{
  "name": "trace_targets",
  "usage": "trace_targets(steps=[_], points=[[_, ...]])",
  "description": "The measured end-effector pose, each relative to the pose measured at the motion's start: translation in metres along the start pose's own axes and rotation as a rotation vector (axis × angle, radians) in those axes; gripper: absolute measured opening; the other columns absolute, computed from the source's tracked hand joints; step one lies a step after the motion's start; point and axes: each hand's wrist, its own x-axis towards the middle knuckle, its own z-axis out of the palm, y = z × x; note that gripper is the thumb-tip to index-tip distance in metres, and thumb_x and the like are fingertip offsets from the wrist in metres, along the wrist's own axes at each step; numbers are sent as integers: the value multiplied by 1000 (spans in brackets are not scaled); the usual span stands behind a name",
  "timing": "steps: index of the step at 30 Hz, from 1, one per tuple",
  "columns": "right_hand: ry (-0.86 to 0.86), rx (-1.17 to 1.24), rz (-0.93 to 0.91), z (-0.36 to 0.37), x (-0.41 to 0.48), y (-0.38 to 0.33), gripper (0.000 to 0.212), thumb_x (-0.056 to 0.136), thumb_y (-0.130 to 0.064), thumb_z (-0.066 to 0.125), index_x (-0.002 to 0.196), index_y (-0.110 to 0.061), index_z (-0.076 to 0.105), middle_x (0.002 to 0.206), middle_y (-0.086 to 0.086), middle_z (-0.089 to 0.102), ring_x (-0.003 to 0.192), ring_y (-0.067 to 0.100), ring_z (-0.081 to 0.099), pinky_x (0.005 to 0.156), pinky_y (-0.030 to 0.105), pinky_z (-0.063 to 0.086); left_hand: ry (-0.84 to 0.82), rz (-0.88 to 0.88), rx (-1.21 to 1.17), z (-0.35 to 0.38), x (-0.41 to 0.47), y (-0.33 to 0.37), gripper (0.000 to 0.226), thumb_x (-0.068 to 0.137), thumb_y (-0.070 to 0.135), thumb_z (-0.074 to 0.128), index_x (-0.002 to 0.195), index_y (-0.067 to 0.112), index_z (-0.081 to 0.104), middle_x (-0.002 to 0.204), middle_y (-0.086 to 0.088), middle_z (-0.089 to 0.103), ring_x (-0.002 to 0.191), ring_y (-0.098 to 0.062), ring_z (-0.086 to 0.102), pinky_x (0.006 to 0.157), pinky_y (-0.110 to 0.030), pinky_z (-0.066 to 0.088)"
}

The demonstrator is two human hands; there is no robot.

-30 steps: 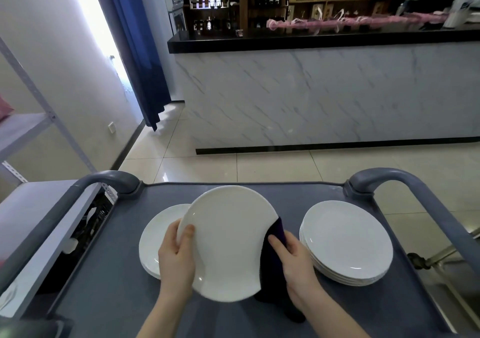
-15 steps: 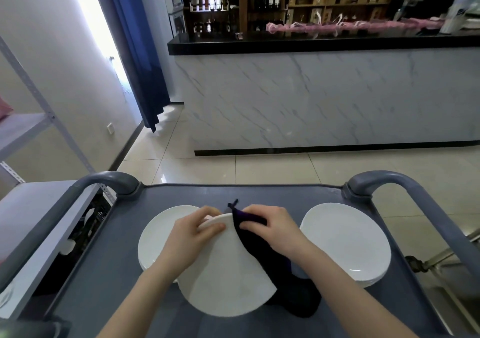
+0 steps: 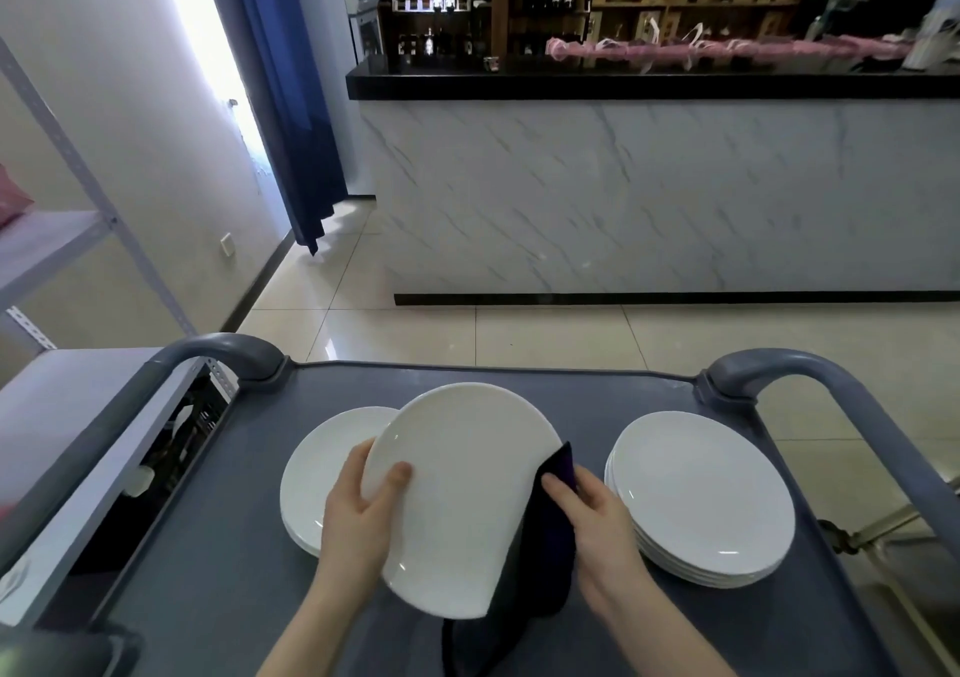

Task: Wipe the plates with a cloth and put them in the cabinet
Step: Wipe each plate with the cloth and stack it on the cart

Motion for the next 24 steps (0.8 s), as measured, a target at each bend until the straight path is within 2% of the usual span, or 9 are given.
trace_targets(steps=[2, 4, 6, 8, 12, 15, 18, 22, 24], points=[[-50, -137, -38, -5, 5, -12, 15, 90, -9, 66, 103, -10, 73, 98, 7, 76, 91, 24, 72, 74, 27, 57, -93, 44, 107, -7, 6, 7, 22, 81, 44, 63, 102, 49, 64, 99, 19, 72, 87, 0, 67, 75, -30, 51], [-119, -322, -118, -2, 13, -30, 13, 89, -9, 68, 98, -14, 74, 94, 4, 77, 92, 23, 71, 79, 32, 57, -218, 103, 233, -13, 13, 14, 22, 82, 46, 63, 104, 49, 64, 100, 20, 71, 91, 1, 66, 75, -23, 48], [-205, -555, -220, 9, 19, -48, 10, 87, -12, 72, 94, -18, 75, 90, 1, 76, 90, 19, 70, 84, 36, 53, -336, 152, 348, -14, 20, 21, 19, 88, 43, 68, 107, 48, 64, 101, 20, 71, 94, 1, 65, 75, -15, 47], [-321, -755, -283, 25, 21, -61, 9, 84, -18, 74, 92, -23, 75, 88, -4, 75, 88, 13, 68, 84, 32, 50, -428, 207, 469, -11, 26, 27, 21, 93, 36, 70, 104, 52, 63, 96, 21, 70, 91, 0, 64, 73, -11, 46], [-427, -988, -358, 47, 21, -67, 6, 83, -30, 73, 89, -31, 73, 82, -11, 71, 83, 9, 65, 81, 33, 50, -445, 285, 550, -5, 29, 31, 20, 92, 34, 72, 102, 49, 64, 90, 17, 70, 88, -4, 63, 76, -16, 46], [-353, -930, -383, 41, 20, -69, 6, 85, -27, 72, 90, -30, 72, 82, -11, 71, 84, 9, 65, 80, 31, 51, -348, 290, 431, -11, 26, 29, 23, 92, 29, 73, 99, 50, 67, 93, 20, 71, 92, -1, 64, 73, -9, 44], [-219, -696, -329, 20, 17, -61, 8, 86, -17, 73, 93, -22, 73, 85, -5, 74, 86, 16, 68, 81, 32, 52, -196, 196, 242, -14, 18, 26, 14, 86, 39, 71, 96, 48, 70, 94, 22, 72, 90, 4, 64, 68, -7, 44], [-73, -268, -90, 4, 2, -25, 13, 89, -10, 68, 101, -15, 72, 95, 5, 76, 90, 22, 72, 73, 29, 56, 22, 34, -31, -11, 9, 12, 19, 79, 43, 65, 98, 44, 71, 93, 18, 73, 82, -1, 68, 69, -27, 50], [-53, -210, -26, 0, -1, -14, 15, 89, -7, 67, 103, -12, 71, 97, 7, 76, 91, 24, 72, 74, 29, 56, 27, -11, -77, -9, 7, 8, 19, 80, 44, 65, 98, 45, 70, 96, 16, 74, 83, -5, 69, 71, -32, 52]])
